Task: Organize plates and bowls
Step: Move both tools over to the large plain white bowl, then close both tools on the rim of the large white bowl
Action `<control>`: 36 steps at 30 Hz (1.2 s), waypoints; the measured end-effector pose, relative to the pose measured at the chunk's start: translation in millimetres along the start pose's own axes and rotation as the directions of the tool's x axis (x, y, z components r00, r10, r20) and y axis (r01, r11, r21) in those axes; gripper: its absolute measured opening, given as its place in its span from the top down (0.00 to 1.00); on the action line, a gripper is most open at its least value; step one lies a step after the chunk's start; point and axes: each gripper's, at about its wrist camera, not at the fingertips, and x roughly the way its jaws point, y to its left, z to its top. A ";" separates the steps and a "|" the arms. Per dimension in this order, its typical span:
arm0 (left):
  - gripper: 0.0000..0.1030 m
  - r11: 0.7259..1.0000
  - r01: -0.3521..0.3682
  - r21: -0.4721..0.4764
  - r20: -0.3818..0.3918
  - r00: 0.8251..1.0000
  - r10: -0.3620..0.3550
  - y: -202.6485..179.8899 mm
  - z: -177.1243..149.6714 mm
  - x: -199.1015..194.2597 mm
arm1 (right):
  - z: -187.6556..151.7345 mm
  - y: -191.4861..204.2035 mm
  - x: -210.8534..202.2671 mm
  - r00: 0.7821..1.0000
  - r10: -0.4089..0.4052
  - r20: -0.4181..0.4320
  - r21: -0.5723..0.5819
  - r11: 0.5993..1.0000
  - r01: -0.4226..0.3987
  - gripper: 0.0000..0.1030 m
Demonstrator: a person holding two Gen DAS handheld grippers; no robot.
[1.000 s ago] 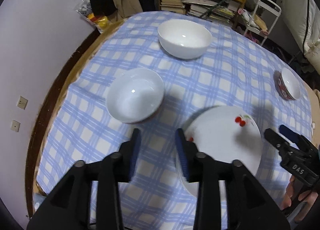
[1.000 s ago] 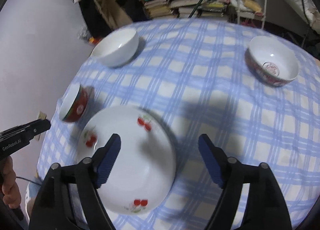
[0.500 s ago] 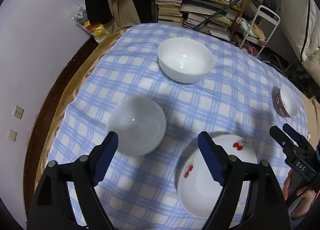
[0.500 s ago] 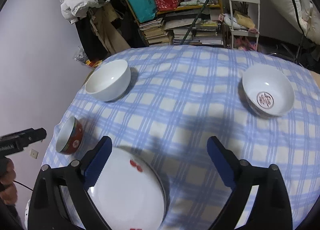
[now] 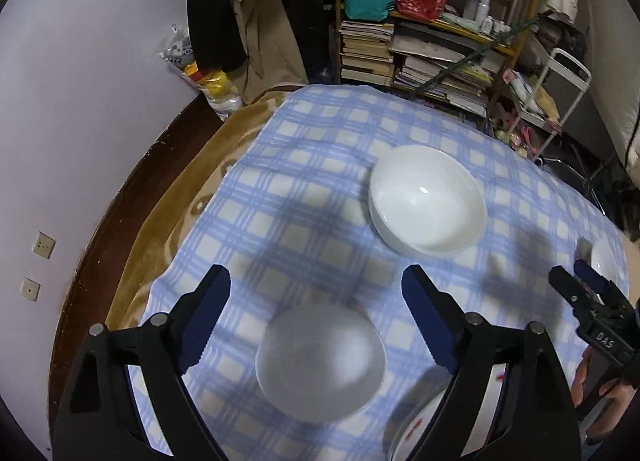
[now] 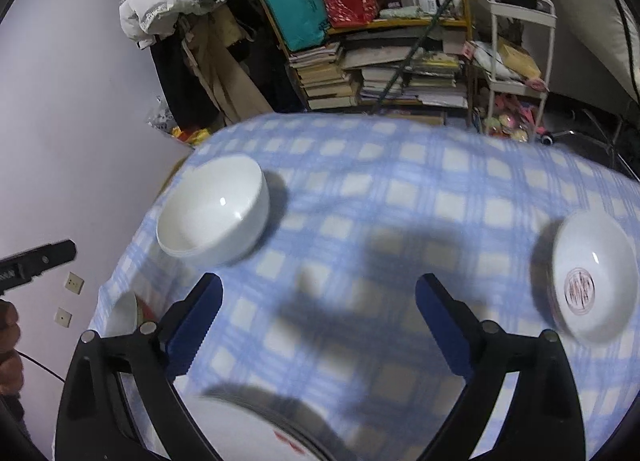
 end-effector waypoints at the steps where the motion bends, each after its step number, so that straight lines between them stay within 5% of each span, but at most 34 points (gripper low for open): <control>1: 0.16 1.000 0.002 -0.005 -0.004 1.000 -0.002 2.0 5.0 5.5 | 7.4 3.1 4.2 1.000 0.005 0.001 -0.003 1.000 -0.005 0.01; 8: 0.16 0.998 0.042 -0.038 -0.039 0.998 -0.044 6.7 34.5 46.5 | 46.0 19.4 37.2 1.000 0.021 -0.022 0.000 1.000 -0.021 0.01; 17: 0.16 0.995 0.082 -0.049 -0.096 0.992 -0.087 -5.6 56.4 93.1 | 63.1 32.9 87.8 0.988 0.021 -0.155 0.029 0.999 -0.016 0.02; 21: 0.36 0.992 0.124 -0.024 -0.122 0.985 -0.126 -19.2 58.9 109.7 | 64.2 39.2 99.0 0.985 0.025 -0.168 -0.004 1.000 -0.026 0.03; 23: 0.58 0.993 0.120 -0.009 -0.139 0.983 -0.120 -26.9 57.1 119.4 | 62.9 38.6 105.0 0.981 0.035 -0.193 0.007 0.999 -0.035 0.15; 25: 0.93 0.989 0.146 -0.026 -0.151 0.977 -0.148 -30.0 53.8 123.7 | 62.0 36.1 109.4 0.976 0.043 -0.213 0.030 0.999 -0.038 0.37; 32: 0.93 0.992 0.122 0.029 -0.131 0.984 -0.117 -44.0 43.7 120.3 | 50.8 27.2 117.1 0.962 0.121 -0.243 0.106 0.989 -0.098 0.71; 36: 0.93 0.993 0.121 0.003 -0.145 0.982 -0.119 -42.6 41.5 123.5 | 42.4 30.1 125.8 0.949 0.158 -0.273 0.171 0.979 -0.113 0.74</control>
